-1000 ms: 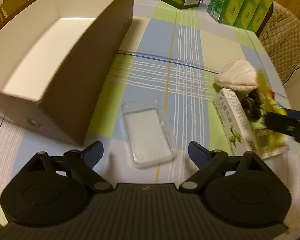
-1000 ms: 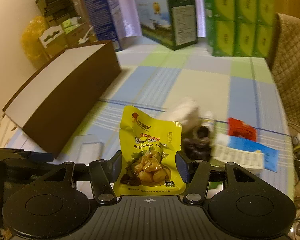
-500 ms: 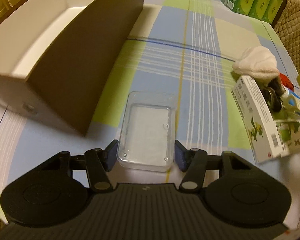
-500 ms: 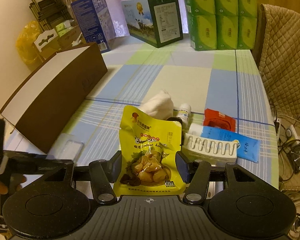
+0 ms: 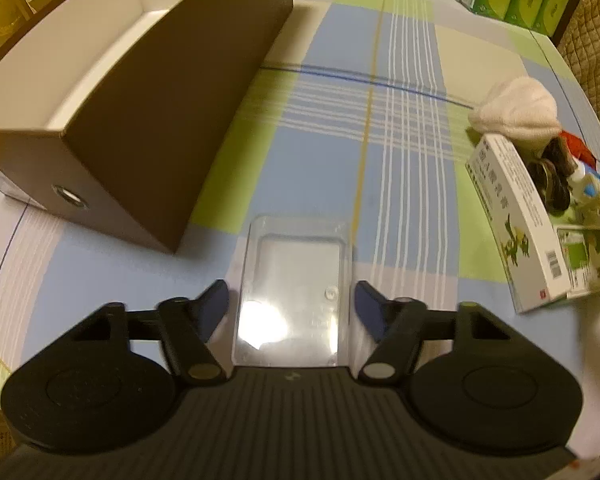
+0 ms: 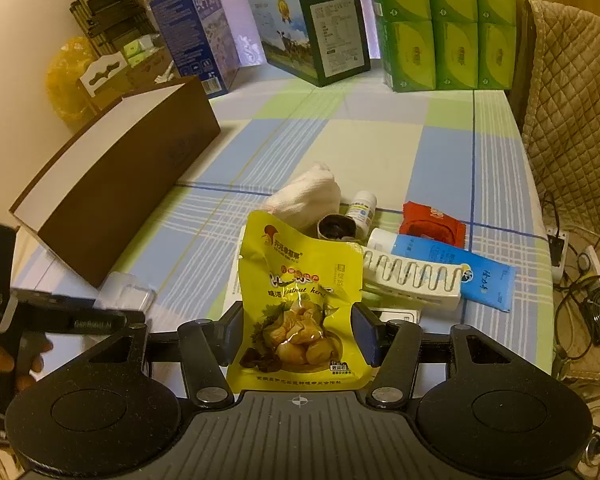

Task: Organize objects
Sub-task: 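Grasp the clear plastic tray with the left gripper while the right holds the pouch, then carry the tray and pouch over the open shoebox with both tools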

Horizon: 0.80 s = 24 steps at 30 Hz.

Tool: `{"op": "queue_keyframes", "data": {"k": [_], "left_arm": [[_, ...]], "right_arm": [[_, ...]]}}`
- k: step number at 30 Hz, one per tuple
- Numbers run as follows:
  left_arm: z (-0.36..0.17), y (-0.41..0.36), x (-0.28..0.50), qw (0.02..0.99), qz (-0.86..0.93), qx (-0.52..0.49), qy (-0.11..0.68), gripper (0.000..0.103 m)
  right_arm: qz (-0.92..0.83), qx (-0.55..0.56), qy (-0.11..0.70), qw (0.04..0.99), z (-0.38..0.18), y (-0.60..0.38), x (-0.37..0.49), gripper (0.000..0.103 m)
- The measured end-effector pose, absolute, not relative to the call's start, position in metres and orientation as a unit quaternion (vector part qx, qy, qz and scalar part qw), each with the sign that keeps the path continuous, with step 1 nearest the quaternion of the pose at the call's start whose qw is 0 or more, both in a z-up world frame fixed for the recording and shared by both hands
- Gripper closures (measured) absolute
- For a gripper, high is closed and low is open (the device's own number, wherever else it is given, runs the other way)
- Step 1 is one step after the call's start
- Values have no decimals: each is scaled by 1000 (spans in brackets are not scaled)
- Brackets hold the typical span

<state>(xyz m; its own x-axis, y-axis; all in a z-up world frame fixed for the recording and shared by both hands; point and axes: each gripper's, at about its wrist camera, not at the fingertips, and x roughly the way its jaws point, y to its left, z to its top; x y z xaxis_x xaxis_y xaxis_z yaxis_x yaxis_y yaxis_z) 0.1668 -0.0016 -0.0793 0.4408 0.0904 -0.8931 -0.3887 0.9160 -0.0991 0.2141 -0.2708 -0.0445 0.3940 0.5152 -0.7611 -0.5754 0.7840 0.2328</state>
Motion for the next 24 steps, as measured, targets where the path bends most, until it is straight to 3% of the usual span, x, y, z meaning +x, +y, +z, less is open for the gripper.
{"op": "queue_keyframes", "data": {"k": [24], "left_arm": [[25, 42, 132, 899, 50, -146, 409, 51]], "right_arm": [[325, 2, 421, 847, -14, -201, 177, 50]]}}
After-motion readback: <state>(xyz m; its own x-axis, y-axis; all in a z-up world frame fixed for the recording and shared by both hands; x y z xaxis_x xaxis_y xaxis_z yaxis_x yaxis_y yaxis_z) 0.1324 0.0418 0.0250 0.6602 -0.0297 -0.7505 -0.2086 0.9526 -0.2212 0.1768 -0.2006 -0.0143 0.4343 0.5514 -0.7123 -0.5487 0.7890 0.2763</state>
